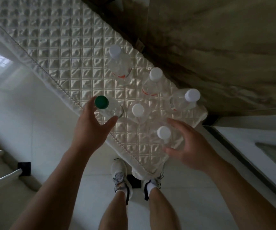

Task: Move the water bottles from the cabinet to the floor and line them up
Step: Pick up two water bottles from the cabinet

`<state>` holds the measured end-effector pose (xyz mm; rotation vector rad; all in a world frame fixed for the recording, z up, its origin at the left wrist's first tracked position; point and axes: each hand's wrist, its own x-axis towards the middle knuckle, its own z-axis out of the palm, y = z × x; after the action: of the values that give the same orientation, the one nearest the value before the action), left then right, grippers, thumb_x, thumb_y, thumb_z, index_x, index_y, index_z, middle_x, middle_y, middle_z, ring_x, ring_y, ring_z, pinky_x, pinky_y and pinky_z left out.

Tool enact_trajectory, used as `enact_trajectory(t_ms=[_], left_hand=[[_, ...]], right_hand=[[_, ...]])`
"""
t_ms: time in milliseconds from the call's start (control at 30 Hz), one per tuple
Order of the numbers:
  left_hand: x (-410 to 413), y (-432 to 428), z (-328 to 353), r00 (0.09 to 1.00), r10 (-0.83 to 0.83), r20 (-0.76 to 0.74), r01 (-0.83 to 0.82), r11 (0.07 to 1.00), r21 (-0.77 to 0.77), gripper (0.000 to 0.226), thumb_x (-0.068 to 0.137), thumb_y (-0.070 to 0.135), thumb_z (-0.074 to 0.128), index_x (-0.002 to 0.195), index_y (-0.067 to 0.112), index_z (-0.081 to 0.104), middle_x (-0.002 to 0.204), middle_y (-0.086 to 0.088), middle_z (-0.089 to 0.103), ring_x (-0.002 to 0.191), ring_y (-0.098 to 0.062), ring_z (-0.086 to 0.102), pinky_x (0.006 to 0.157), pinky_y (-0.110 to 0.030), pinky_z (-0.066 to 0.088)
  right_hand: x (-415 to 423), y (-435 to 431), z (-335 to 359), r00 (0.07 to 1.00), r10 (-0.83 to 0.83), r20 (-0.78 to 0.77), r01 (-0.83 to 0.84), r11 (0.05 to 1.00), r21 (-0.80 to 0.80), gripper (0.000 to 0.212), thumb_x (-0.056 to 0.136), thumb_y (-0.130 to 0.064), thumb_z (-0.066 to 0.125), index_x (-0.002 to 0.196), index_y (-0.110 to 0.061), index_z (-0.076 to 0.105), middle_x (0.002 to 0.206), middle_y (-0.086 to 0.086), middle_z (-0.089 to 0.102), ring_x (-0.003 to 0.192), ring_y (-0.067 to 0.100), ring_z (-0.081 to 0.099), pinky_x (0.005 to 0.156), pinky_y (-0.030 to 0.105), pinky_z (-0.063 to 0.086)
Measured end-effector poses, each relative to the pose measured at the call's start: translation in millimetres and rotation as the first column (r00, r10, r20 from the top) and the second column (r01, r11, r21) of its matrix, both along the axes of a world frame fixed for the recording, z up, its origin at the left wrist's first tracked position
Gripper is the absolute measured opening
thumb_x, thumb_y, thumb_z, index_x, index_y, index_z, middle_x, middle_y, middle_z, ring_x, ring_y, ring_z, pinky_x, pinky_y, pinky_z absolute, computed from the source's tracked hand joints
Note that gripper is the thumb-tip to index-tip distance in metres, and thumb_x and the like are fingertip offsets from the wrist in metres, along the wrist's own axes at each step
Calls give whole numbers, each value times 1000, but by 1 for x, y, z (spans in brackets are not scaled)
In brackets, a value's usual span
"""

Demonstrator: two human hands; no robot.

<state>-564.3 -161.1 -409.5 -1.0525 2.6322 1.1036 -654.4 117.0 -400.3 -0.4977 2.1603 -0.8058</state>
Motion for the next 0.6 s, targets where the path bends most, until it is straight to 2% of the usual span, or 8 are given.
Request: enact_trajectory(t_ms=[133,267,400,500,600], left_hand=[[-3,0,-13,995,63,-71,-61,998,31,78,72,45,80,136,22,43,120,13,56,109,-11,56,94,-39,52],[-9,0,-20,989,99,-110,-97,995,22,73,69,48,80,130,22,50,117,7,62,101,-15,61,86,-34,55],[-13,-2,-21,985,91,-147,-87,996,31,65,67,47,82,122,22,56,110,9,64,96,-13,64,84,-33,56],[-12,-4,-18,982,94,-161,-89,995,37,64,67,45,82,121,19,58,108,8,65,94,-13,64,83,-32,57],[-8,-4,-9,982,87,-168,-81,996,41,63,68,43,82,122,20,58,108,9,65,95,-12,64,81,-26,55]], right_hand=[[6,-7,-15,999,-27,-44,25,999,-46,90,68,-51,78,144,-42,31,145,-22,39,133,-3,37,107,32,40],[8,-14,-23,992,-40,-122,33,997,-63,84,70,-46,80,141,-38,36,140,-21,43,129,0,42,105,32,42],[9,-17,-23,984,-51,-171,38,996,-78,79,69,-42,82,137,-39,41,131,-24,46,123,1,47,100,27,43],[10,-16,-19,983,-72,-167,60,995,-81,78,68,-41,83,135,-37,45,128,-25,47,121,-1,47,99,22,41],[11,-14,-13,985,-93,-145,84,994,-68,77,68,-43,83,135,-39,44,132,-23,49,123,-1,46,101,24,42]])
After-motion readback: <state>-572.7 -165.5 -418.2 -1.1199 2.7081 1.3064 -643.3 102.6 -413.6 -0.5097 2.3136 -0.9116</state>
